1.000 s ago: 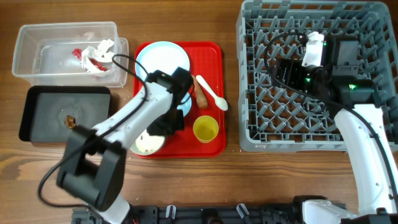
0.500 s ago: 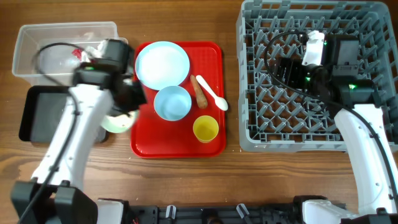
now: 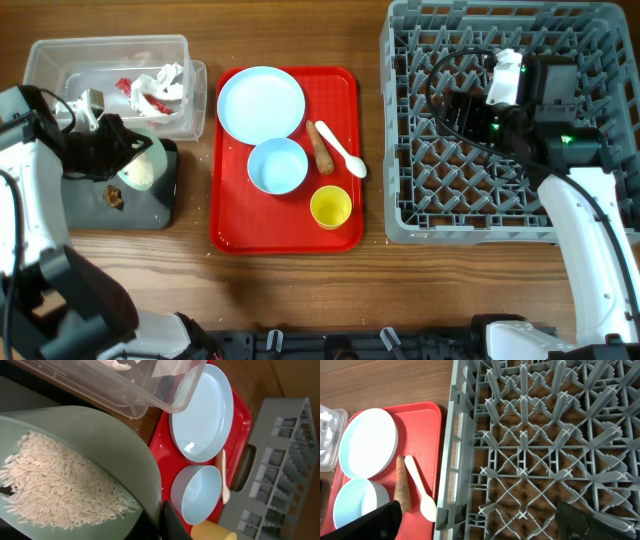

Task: Sort waste into correct bins and load items into the dishwasher rack
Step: 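Tip the green bowl over the black tray to pour out rice, then set the green bowl back on the red tray with the left gripper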

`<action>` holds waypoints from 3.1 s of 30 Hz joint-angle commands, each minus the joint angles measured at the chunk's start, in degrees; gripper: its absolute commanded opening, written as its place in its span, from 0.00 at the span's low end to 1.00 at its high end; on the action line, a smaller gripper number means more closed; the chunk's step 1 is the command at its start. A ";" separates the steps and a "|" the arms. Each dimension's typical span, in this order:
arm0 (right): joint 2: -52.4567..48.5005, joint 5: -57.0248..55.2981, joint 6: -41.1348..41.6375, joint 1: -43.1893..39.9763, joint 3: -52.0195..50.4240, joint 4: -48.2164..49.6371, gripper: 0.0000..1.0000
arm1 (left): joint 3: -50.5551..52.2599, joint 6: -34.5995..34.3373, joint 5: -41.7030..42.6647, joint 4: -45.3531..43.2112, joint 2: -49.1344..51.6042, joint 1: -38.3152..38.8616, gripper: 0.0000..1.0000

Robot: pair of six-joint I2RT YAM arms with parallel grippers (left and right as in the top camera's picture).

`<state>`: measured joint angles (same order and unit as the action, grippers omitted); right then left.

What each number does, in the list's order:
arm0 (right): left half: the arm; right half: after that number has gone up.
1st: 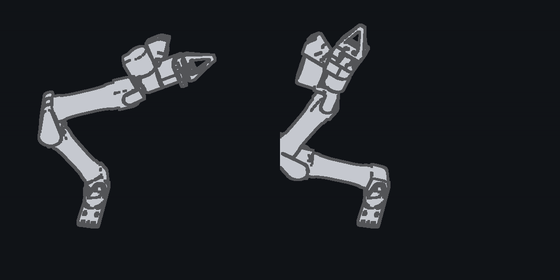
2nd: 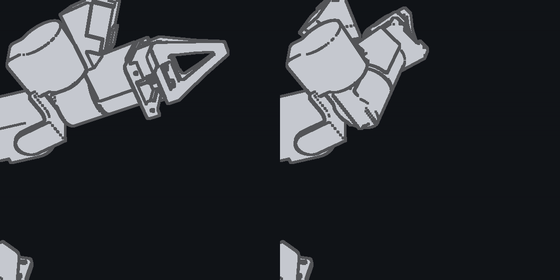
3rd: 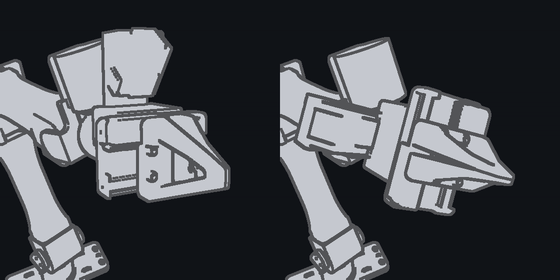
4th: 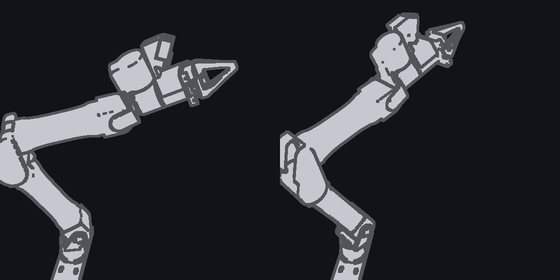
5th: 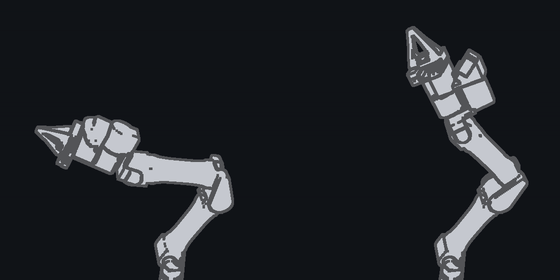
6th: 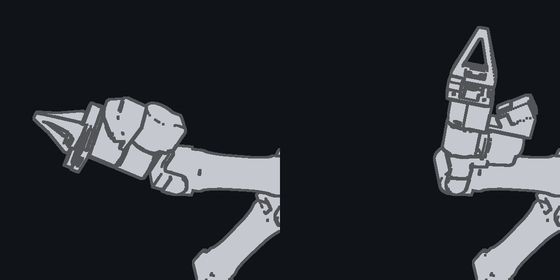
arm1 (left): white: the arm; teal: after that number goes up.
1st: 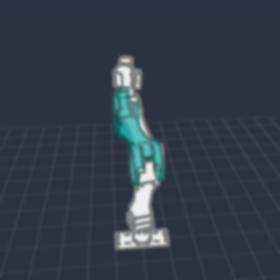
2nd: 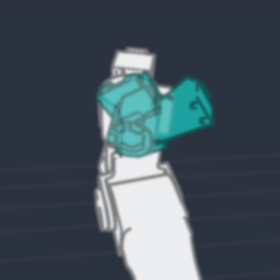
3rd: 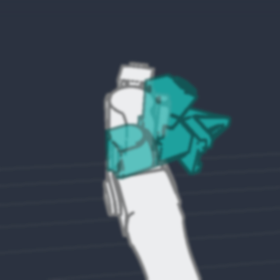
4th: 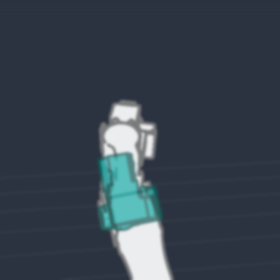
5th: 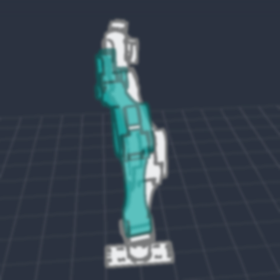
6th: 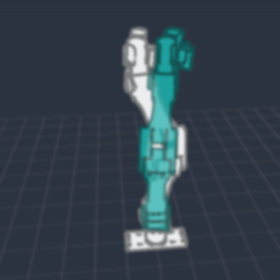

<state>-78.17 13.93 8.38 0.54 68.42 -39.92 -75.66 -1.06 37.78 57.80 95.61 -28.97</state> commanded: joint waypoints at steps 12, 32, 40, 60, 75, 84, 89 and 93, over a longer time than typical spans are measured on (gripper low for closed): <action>-0.28 0.33 0.79 -0.09 1.22 0.26 1.00 | -0.31 0.17 16.85 0.02 9.53 -4.50 0.04; -0.28 0.33 0.81 -0.09 1.22 0.26 1.00 | -0.31 0.15 32.11 3.91 9.77 -14.01 0.04; -0.28 0.33 0.81 -0.09 1.22 0.31 1.00 | -0.31 0.17 41.94 3.72 9.77 -15.87 0.04; -0.28 0.35 0.81 -0.09 1.22 0.20 1.00 | -0.31 -1.88 47.71 1.49 9.77 -19.61 0.04; -0.28 0.35 0.81 -0.07 1.22 0.09 1.00 | -0.33 -7.17 45.24 -0.81 9.77 -20.06 0.04; -0.28 0.35 0.81 -0.07 1.22 0.15 1.00 | -0.33 -11.41 43.65 2.19 9.75 -20.04 0.04; -0.28 0.35 0.85 -0.09 1.22 0.15 1.00 | -0.33 -2.93 46.58 7.13 6.16 -17.20 0.04; -0.28 0.35 0.83 -0.09 1.22 0.28 1.00 | -0.33 -1.92 41.40 7.17 0.61 -12.07 0.04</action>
<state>-78.17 13.93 8.38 0.54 68.42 -39.79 -75.66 -6.61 81.67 64.88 102.69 -45.28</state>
